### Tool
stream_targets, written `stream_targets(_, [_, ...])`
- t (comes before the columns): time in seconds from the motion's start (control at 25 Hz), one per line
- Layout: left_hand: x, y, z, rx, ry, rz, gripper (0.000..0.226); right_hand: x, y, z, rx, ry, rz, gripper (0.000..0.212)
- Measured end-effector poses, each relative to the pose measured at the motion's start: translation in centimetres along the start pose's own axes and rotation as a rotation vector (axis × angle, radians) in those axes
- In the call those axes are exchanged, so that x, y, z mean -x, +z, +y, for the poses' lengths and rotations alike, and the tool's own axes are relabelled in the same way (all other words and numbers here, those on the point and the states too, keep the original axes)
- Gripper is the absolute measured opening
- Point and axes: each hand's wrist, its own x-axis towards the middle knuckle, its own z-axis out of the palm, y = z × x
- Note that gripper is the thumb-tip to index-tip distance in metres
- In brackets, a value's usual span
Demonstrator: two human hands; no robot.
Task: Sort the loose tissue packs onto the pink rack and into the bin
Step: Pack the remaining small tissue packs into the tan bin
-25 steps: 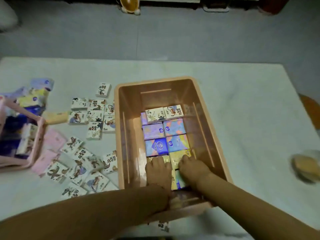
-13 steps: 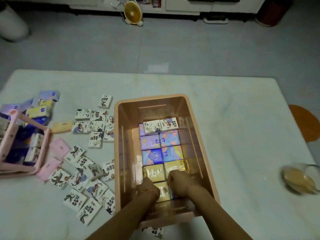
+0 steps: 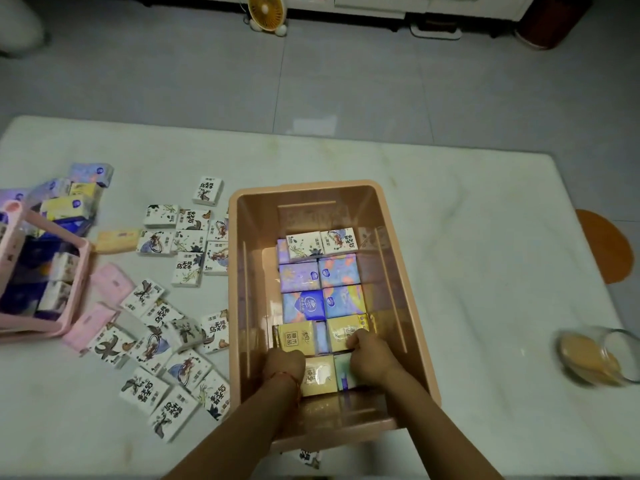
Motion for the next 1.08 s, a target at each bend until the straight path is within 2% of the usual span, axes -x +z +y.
stream_targets(0.16, [0.4,-0.1,0.3,-0.040,0.024,0.021,0.047,-1.2,0.5,0.7,-0.106,0.048,0.040,0.024])
stream_targets(0.28, [1.8,-0.5,0.9,-0.079,0.048,0.020,0.041,-0.9,0.6,0.7,-0.111,0.055,0.044,0.021])
stream_targets(0.44, [5.3,-2.2,3.9,-0.019,0.136,-0.159,0.032,0.5,-0.7,-4.0,-0.280,-0.112,0.105,0.023])
stream_targets(0.52, [6.7,-5.4,7.5,0.185,0.302,-0.285,0.018,1.1,-2.1,-8.9,-0.464,-0.225,0.191,0.031])
stream_targets(0.56, [6.8,-7.9,9.4,0.320,0.380,-0.265,0.021,1.2,-2.7,-11.7,-0.536,-0.287,0.239,0.032])
stream_targets(0.64, [5.1,-13.6,12.5,0.484,0.476,-0.090,0.021,0.7,-3.2,-17.4,-0.617,-0.402,0.271,0.033])
stream_targets(0.76, [-0.5,-21.5,14.4,0.549,0.437,0.150,0.024,-2.1,-1.0,-25.1,-0.619,-0.464,0.161,0.035])
stream_targets(0.92, [-5.2,-27.4,14.7,0.469,0.389,0.360,0.029,-6.8,4.3,-32.5,-0.415,-0.413,0.023,0.031])
stream_targets(1.0, [-6.6,-28.6,15.0,0.446,0.400,0.392,0.035,-8.9,6.8,-35.6,-0.237,-0.473,0.023,0.025])
stream_targets(1.08, [-8.3,-29.0,15.2,0.428,0.421,0.450,0.041,-10.6,8.8,-38.1,-0.076,-0.541,-0.010,0.028])
